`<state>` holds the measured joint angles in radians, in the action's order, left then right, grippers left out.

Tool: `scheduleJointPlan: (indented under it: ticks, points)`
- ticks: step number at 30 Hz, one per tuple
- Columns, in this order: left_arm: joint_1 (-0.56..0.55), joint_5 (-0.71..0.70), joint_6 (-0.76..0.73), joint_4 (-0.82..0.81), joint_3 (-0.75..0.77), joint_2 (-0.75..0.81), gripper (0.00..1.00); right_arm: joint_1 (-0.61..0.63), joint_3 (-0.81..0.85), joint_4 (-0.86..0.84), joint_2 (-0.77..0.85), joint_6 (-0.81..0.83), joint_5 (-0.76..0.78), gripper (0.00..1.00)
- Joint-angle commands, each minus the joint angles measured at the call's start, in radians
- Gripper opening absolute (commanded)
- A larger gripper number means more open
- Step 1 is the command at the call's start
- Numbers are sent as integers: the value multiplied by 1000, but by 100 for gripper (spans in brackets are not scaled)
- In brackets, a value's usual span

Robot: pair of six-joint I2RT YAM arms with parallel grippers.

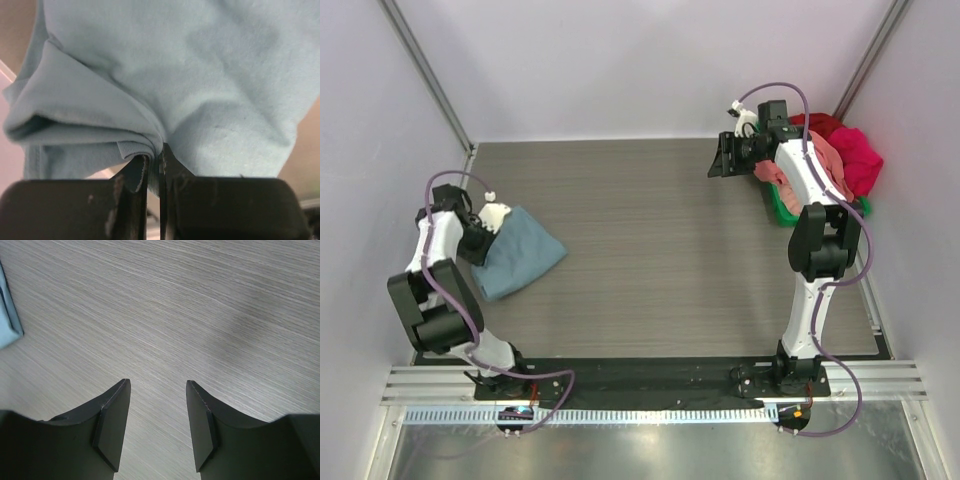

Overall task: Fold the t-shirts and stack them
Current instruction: Neatly place the folded tshirt to the corner

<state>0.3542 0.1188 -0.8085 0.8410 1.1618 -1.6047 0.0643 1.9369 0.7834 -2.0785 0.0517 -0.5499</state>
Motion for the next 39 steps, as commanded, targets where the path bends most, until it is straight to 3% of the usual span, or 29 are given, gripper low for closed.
scheduleJointPlan:
  ticks: [1, 6, 8, 12, 21, 27, 32, 39]
  points:
    - [60, 48, -245, 197, -49, 126, 0, 2, 0, -23, 41, 11, -47, 54]
    - [146, -5, -398, 326, -177, 221, 0, 2, 8, -35, 17, -3, -70, 54]
    - [236, -36, -483, 345, -209, 241, 0, 5, 11, -36, 15, -1, -82, 54]
    - [342, -108, -521, 225, -246, 183, 0, 3, 8, -41, 11, 2, -91, 54]
    - [374, -166, -345, 66, 62, -161, 0, 5, 10, -50, 17, -1, -97, 54]
    - [373, -192, -304, 82, 193, -253, 0, 5, -24, -55, 47, 13, -93, 53]
    - [371, -171, -317, 107, 132, -183, 0, 5, -33, -58, 54, 17, -94, 53]
    - [365, -171, -301, 83, -95, -32, 0, 6, -18, -59, 29, 13, -110, 52]
